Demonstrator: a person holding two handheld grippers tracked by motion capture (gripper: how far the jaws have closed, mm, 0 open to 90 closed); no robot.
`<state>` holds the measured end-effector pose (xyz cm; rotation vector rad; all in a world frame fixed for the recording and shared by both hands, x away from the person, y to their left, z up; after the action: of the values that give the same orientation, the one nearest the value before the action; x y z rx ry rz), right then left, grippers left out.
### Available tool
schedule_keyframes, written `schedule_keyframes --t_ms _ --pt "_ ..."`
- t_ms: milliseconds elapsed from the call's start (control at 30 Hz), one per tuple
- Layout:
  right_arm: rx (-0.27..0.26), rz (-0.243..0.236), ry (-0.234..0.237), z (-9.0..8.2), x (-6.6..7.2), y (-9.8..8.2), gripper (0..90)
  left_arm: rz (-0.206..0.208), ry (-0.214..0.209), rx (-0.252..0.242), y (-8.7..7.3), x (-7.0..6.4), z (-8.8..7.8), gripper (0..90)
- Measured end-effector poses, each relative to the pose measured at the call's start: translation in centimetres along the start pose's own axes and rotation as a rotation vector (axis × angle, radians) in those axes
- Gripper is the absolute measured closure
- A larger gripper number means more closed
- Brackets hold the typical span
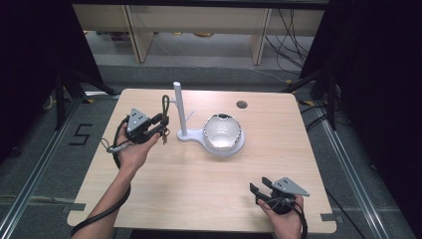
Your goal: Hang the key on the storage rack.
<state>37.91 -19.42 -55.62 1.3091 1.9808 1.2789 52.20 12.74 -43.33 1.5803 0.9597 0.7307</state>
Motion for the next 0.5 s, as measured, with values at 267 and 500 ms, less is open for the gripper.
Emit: schedule_keyframes --t_ms 267,500 --pt "0.031 0.057 -0.002 -0.22 0.44 -0.31 45.9 -0.009 0.006 0.004 -0.16 0.22 0.23 68.7" --pt "0.01 0.011 0.007 -0.03 0.14 -0.1 45.9 -0.015 0.013 0.008 -0.27 0.43 0.4 68.7"
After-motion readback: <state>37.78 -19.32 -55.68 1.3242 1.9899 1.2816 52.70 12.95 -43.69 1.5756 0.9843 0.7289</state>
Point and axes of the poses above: each handheld gripper's, and its own axes: z roughly forward along the jaws, y roughly out of its top, x roughly to its left, the point moved 10 cm from there along z, roughly forward along the jaws, and after that the axes turned 1 degree about -x, right-handed, at the moved point
